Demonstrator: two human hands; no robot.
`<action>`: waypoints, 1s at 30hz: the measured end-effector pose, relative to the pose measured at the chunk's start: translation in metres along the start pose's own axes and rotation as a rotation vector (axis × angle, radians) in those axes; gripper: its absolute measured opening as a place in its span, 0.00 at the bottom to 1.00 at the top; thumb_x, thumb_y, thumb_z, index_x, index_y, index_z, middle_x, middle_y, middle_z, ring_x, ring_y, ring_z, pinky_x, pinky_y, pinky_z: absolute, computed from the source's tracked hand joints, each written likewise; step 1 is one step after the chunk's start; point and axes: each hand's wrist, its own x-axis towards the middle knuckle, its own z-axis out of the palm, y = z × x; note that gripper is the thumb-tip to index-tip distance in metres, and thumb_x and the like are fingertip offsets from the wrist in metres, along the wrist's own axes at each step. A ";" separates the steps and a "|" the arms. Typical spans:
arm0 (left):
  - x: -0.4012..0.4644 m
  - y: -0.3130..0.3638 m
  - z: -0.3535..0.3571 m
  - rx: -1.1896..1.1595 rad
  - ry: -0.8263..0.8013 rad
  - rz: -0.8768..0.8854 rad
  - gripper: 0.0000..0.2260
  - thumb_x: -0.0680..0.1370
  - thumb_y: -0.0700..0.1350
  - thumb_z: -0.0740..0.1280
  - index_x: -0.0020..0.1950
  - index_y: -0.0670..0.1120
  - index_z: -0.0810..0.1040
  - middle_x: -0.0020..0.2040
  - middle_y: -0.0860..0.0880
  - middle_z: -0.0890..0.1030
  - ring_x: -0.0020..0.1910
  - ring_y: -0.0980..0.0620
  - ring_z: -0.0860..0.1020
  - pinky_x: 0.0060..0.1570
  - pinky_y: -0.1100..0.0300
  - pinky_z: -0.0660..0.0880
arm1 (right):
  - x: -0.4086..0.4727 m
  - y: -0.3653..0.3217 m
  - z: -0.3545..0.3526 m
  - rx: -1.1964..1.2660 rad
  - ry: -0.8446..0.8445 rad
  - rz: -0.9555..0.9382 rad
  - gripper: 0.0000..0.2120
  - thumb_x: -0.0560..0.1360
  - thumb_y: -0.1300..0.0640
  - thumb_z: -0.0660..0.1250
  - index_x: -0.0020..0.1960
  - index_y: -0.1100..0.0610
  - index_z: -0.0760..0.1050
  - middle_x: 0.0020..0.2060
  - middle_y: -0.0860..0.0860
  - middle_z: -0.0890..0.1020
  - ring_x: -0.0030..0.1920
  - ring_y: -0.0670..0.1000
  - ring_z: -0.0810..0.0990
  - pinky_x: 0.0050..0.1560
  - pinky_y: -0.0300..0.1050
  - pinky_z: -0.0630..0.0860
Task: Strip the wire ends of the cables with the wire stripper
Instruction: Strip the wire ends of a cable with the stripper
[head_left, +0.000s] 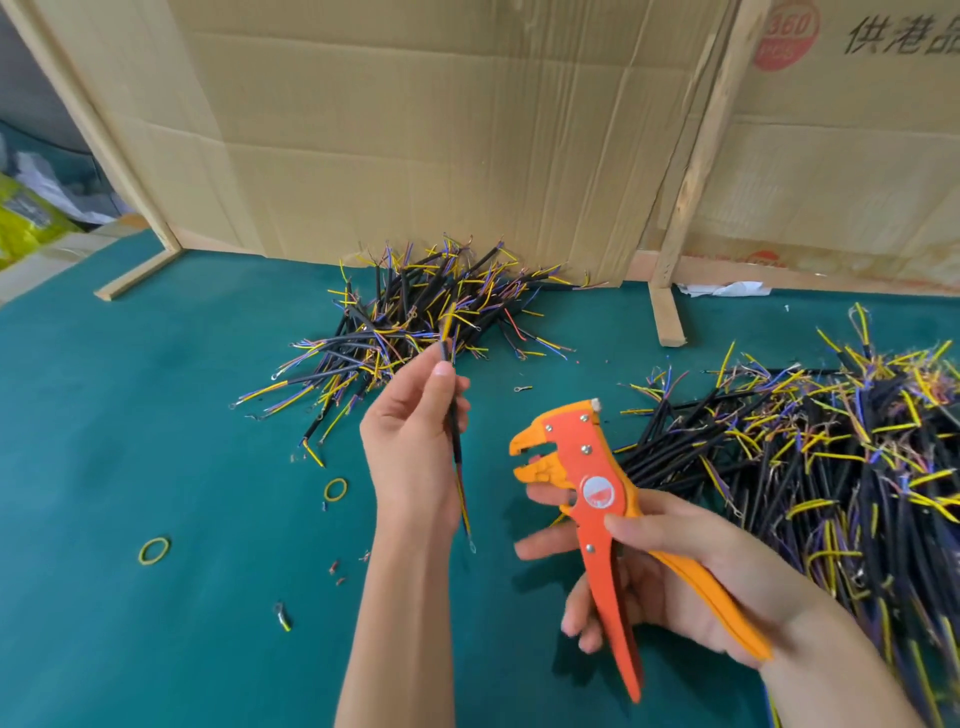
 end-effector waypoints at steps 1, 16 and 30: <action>0.000 -0.002 0.001 0.066 -0.037 0.010 0.07 0.80 0.36 0.66 0.55 0.41 0.83 0.36 0.49 0.81 0.32 0.55 0.75 0.34 0.67 0.71 | 0.000 0.000 0.000 0.031 0.057 -0.030 0.31 0.73 0.51 0.77 0.73 0.58 0.74 0.64 0.70 0.77 0.46 0.67 0.84 0.49 0.62 0.80; -0.018 -0.027 0.025 0.582 -0.446 0.032 0.09 0.76 0.34 0.72 0.46 0.48 0.85 0.38 0.52 0.84 0.35 0.54 0.78 0.44 0.58 0.76 | -0.001 -0.007 -0.007 0.161 0.380 -0.490 0.24 0.74 0.57 0.68 0.69 0.61 0.77 0.67 0.57 0.80 0.45 0.60 0.83 0.46 0.55 0.81; -0.024 -0.017 0.025 0.457 -0.480 -0.015 0.13 0.73 0.31 0.73 0.51 0.47 0.86 0.46 0.47 0.87 0.45 0.54 0.82 0.49 0.60 0.77 | 0.005 -0.006 0.000 0.227 0.355 -0.401 0.25 0.74 0.58 0.69 0.70 0.60 0.76 0.65 0.64 0.80 0.48 0.63 0.84 0.47 0.58 0.82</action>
